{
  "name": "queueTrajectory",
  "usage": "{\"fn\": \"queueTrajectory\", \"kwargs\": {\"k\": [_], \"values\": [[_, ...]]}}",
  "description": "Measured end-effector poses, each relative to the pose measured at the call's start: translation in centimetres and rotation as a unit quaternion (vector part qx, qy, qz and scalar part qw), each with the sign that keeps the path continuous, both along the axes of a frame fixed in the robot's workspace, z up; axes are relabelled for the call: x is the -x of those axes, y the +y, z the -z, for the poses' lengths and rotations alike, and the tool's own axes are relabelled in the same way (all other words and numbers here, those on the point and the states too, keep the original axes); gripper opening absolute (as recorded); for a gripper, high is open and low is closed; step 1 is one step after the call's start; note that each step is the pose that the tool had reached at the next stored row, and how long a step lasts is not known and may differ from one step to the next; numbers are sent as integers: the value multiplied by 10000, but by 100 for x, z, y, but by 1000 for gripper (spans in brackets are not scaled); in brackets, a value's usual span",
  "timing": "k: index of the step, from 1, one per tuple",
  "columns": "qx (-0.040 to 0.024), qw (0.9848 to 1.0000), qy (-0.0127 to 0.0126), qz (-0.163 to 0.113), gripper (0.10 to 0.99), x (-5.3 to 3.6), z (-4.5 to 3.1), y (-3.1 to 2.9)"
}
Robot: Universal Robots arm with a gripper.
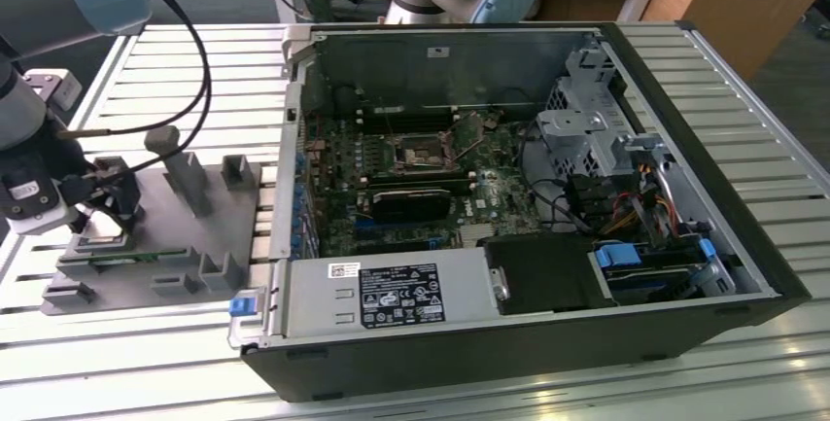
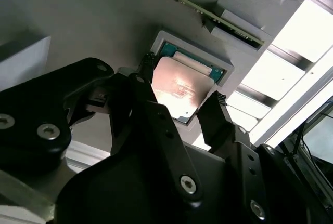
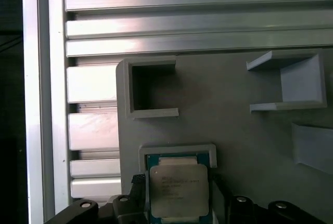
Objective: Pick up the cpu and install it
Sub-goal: 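Pick up the cpu and move it towards the insertion slot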
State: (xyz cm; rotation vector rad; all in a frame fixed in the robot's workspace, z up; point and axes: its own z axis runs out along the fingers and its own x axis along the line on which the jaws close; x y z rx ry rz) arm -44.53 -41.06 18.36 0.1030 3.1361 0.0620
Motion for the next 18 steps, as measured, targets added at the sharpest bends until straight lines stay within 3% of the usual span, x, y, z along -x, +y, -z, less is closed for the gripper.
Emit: {"fn": "queueTrajectory", "kwargs": {"k": [1,2,7,18], "values": [[0,10000,0,0,647,0,3,0],[1,10000,0,0,580,0,4,0],[0,10000,-5,0,541,0,6,0],[-1,10000,-10,0,541,0,-30,0]]}}
